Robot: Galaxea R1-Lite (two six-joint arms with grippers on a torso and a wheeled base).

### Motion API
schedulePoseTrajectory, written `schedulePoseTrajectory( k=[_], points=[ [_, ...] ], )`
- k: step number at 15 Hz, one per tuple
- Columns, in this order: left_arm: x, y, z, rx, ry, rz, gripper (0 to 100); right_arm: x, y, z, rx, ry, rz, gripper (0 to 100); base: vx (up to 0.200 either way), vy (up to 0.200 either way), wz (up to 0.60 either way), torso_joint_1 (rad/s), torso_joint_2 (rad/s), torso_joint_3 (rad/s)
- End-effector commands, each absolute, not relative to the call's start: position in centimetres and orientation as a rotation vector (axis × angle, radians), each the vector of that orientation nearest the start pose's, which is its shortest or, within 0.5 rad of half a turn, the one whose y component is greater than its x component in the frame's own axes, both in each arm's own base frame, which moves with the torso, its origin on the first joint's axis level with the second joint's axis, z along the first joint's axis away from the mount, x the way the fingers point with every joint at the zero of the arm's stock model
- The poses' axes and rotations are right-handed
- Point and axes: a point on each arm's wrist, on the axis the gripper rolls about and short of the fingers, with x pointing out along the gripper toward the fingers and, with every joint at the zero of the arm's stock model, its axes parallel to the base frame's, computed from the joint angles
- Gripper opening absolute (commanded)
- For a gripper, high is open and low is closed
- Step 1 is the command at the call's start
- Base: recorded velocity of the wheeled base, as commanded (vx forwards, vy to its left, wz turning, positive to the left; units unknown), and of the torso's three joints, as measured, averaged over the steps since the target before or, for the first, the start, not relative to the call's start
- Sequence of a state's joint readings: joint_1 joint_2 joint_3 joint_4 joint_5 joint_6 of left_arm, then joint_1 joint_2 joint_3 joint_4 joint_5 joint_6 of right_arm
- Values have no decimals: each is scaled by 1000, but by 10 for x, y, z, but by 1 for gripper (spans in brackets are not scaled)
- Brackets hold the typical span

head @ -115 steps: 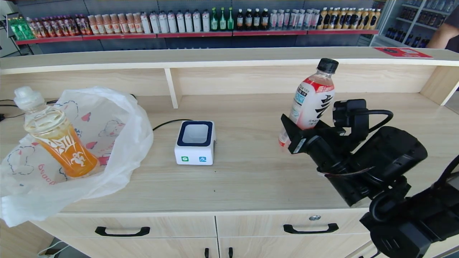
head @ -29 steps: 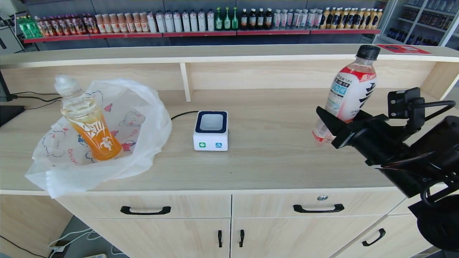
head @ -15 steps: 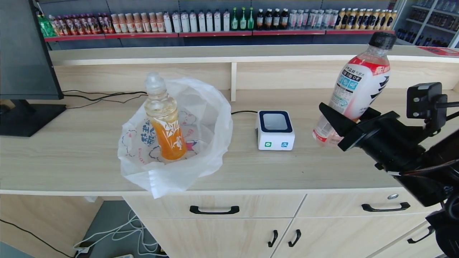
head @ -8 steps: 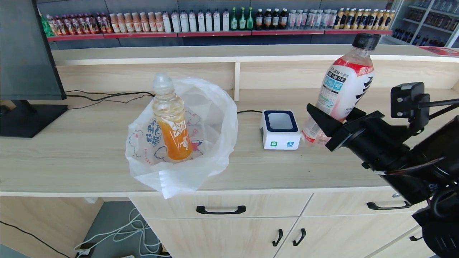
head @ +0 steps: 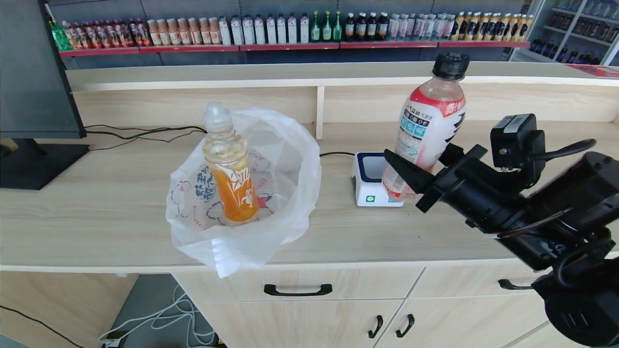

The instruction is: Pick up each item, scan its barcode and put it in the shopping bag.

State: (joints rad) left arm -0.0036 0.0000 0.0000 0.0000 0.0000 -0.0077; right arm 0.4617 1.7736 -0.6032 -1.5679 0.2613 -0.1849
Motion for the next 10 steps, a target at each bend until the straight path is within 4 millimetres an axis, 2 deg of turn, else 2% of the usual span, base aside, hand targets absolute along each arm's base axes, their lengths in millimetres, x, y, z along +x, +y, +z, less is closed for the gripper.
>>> schedulePoseTrajectory(
  k=[1,4,10],
  points=[
    [-23,0,75,-9,0,-3,100,287,147,203,-176,-526,697,0,0,0,0,0,0,0],
    [-23,0,75,-9,0,-3,100,318,154,203,-242,-592,669,0,0,0,0,0,0,0],
    [-23,0,75,-8,0,-3,100,347,153,176,-441,-600,602,0,0,0,0,0,0,0]
  ],
)
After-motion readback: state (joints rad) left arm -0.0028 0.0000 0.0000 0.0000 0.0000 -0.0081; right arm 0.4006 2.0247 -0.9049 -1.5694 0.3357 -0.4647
